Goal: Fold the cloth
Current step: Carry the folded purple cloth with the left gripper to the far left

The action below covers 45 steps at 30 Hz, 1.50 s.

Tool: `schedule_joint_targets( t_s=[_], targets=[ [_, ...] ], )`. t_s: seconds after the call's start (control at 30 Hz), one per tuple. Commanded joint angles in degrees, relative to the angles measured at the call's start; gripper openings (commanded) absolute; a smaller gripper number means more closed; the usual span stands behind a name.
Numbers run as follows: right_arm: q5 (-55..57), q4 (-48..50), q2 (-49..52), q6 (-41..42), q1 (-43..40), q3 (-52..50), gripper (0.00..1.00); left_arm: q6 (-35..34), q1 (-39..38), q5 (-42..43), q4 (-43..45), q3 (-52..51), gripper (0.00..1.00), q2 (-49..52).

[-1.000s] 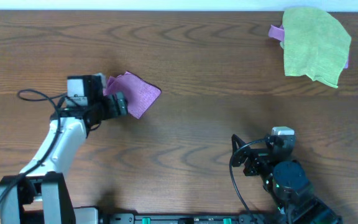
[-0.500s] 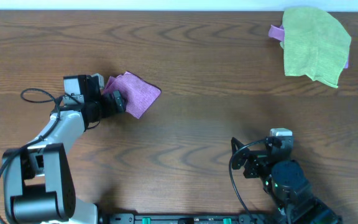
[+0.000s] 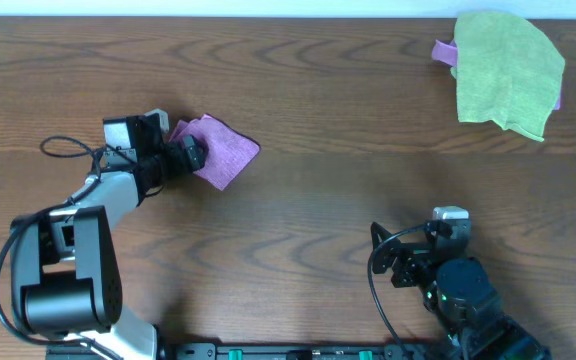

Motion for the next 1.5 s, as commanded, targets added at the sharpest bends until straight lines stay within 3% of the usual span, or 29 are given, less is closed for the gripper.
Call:
schedule_joint_targets(
  t_s=[0.0,0.2,0.3,0.37,0.43,0.5,0.57,0.8,1.07,1.47],
  targets=[
    [-0.2,-0.63,-0.24,-0.61,-0.11,1.66,0.99,-2.21,0.22,1.46,0.2,0.04,0.95,3.52],
    [-0.17,-1.25,-0.24,-0.61,-0.11,3.02,0.99,-3.13,0.22,2.69,0.85,0.04,1.0,5.35],
    [-0.17,-1.25,-0.24,-0.63,-0.11,3.41,0.99,-3.13,0.22,5.27,0.85,0.04,0.61,5.49],
    [-0.17,-1.22,-0.24,-0.61,-0.11,3.52,0.99,-3.17,0.22,5.79,0.42,0.04,0.47,5.49],
    [-0.22,-1.22,-0.24,-0.59,-0.09,3.52,0.99,-3.63,0.22,6.34,0.09,0.02,0.38,5.49],
    [-0.24,-1.25,-0.24,-0.59,-0.09,3.61,0.99,-4.48,0.22,6.34,-0.44,0.02,0.19,5.49],
    [-0.66,-1.22,-0.24,-0.61,-0.09,3.78,0.99,-4.81,0.22,6.38,-0.92,0.02,0.06,5.49],
    [-1.29,-1.88,-0.24,-0.61,-0.09,4.15,0.99,-10.69,0.22,10.84,1.25,0.96,0.06,5.49],
    [-2.78,-3.17,-0.24,-0.59,-0.09,4.15,0.99,-13.88,0.2,12.39,0.39,12.9,0.06,5.49],
    [-3.02,-3.19,0.17,0.35,-0.09,4.15,0.99,-15.58,2.08,-1.79,-4.39,20.76,0.06,5.49]
  ],
)
